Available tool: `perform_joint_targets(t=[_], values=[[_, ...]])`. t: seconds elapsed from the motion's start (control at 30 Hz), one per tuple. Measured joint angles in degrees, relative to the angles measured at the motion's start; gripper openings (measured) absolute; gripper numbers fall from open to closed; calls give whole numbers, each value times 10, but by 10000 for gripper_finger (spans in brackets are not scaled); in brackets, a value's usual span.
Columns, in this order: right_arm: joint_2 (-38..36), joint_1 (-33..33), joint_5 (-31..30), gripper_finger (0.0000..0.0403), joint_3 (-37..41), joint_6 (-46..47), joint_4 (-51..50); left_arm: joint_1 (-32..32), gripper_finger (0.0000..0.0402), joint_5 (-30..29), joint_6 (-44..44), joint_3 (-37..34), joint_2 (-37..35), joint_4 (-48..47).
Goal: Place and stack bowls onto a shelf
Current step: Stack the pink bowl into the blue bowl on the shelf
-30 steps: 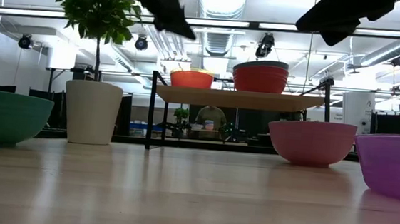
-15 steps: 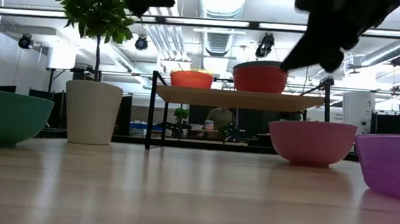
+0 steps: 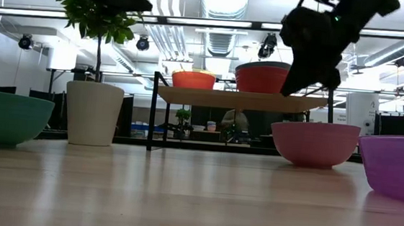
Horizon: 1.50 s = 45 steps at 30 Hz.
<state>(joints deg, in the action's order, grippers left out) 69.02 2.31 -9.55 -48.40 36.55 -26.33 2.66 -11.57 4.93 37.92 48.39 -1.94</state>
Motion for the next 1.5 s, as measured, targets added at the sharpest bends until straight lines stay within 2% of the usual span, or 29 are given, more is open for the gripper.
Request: perform_joint_targets(t=[0.2,0.43,0.57,0.83,0.97,1.13,1.4,1.5], values=[[43,0,-12,9,-94,20,-127,0,1,-4,0,-18,-17,-4],[125,-3,-1,17,-185,59,-276,0,1,-4,-3,-16,-28,-8],[167,-2,5,52,-215,61,-304,0,1,-4,-5,-18,-29,-8],[232,-5,-11,148,-231,79,-304,0,1,-4,-5,-18,-29,-8],[258,-10,-25,165,-231,89,-304,0,1,-4,-5,-18,-28,-8],[281,-10,-26,142,-232,86,-303,0,1,-3,-3,-18,-28,-8],[286,-10,-24,26,-234,88,-300,0,1,-3,2,-18,-28,-8],[282,-7,-19,14,-242,88,-302,0,1,-3,3,-18,-28,-8]])
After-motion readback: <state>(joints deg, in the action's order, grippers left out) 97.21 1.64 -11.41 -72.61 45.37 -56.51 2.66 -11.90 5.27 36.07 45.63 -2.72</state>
